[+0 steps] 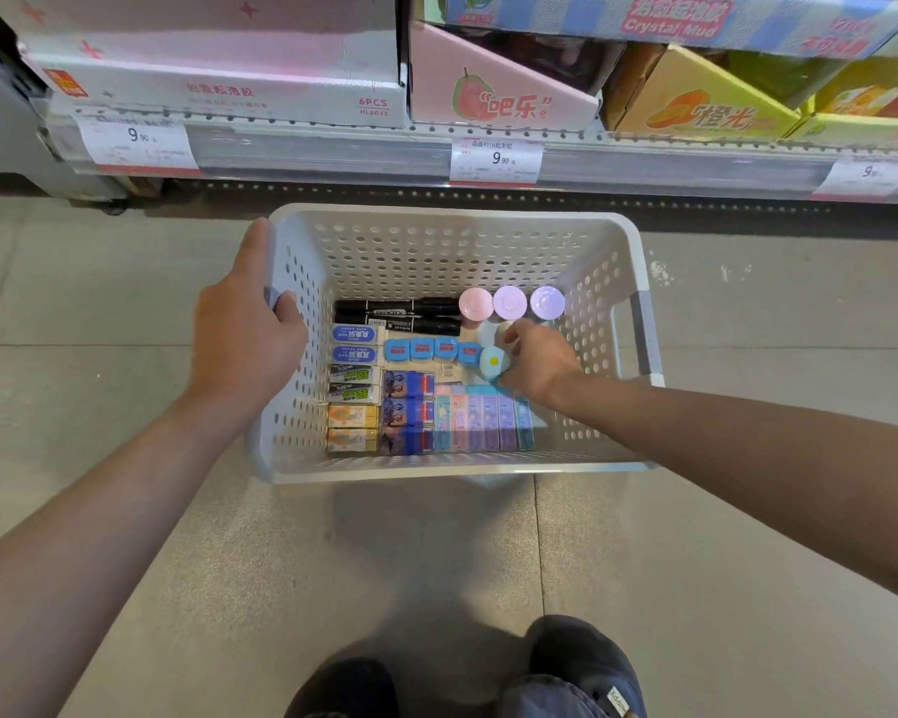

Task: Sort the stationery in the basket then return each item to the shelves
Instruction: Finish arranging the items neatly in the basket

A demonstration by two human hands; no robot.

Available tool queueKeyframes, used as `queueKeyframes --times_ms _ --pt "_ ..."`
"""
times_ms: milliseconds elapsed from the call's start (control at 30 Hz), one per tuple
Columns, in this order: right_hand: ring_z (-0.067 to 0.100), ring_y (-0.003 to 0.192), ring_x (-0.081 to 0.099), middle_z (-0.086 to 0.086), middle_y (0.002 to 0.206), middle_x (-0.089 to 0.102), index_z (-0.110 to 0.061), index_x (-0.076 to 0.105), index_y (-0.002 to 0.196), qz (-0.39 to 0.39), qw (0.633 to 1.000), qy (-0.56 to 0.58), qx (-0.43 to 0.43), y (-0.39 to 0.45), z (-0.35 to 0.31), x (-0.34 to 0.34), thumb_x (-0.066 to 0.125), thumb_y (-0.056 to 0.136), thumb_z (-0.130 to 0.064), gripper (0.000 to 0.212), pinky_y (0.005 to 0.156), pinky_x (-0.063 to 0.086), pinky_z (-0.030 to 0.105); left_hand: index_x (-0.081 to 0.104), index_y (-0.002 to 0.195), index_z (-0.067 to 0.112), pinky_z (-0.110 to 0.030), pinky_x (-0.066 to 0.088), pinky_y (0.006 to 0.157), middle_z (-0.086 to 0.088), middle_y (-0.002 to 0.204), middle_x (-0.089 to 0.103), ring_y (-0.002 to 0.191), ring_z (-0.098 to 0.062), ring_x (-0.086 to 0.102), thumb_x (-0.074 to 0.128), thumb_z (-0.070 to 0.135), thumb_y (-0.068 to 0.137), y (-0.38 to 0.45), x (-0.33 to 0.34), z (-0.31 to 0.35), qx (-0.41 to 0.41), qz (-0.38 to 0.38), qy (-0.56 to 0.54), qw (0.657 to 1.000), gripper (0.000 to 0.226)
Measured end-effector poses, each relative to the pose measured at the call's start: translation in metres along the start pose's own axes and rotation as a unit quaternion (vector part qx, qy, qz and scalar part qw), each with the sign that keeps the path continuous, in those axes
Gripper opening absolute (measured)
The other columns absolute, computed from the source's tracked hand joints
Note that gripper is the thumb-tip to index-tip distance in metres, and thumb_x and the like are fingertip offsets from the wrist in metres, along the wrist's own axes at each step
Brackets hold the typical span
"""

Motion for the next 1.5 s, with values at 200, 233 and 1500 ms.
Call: queueKeyframes --times_ms 200,233,1500 --pt "0.019 0.095 0.059 0.003 0.108 0.062 -0.013 0.052 0.120 -0.013 0.999 0.037 0.021 -0.002 -0.002 0.012 0.075 0.076 -0.031 0.053 0.072 0.047 0.026 0.022 0.151 0.021 -0.045 0.054 0.059 -0.008 0.084 0.051 0.064 -0.031 0.057 0.048 0.006 0.095 0.000 0.002 0.000 -0.001 -0.007 -0.006 1.000 0.063" --pt "0.020 0.096 0.059 0.003 0.108 0.063 -0.013 0.053 0.120 -0.009 0.999 0.040 0.026 -0.003 -0.002 0.013 0.074 0.077 -0.034 0.053 0.074 0.048 0.026 0.022 0.151 0.022 -0.048 0.055 0.060 -0.008 0.080 0.050 0.063 -0.031 0.057 0.048 0.006 0.095 0.000 0.002 -0.001 -0.003 -0.008 -0.009 1.000 0.064" --pt "0.026 0.112 0.058 0.010 0.123 0.057 -0.007 0.052 0.123 -0.036 0.886 -0.456 -0.081 -0.011 -0.021 -0.004 0.054 0.090 -0.007 0.033 0.083 0.050 0.031 0.021 0.151 0.020 -0.041 0.054 0.061 -0.009 0.084 0.051 0.064 -0.024 0.054 0.048 0.007 0.095 0.001 0.001 -0.001 -0.002 -0.007 -0.013 1.000 0.063"
Point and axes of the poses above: each hand's wrist, its own y-axis towards the middle knuckle, its own x-axis out of the palm, z = x × y, the point moved 9 cm from there along y, towards the middle knuckle
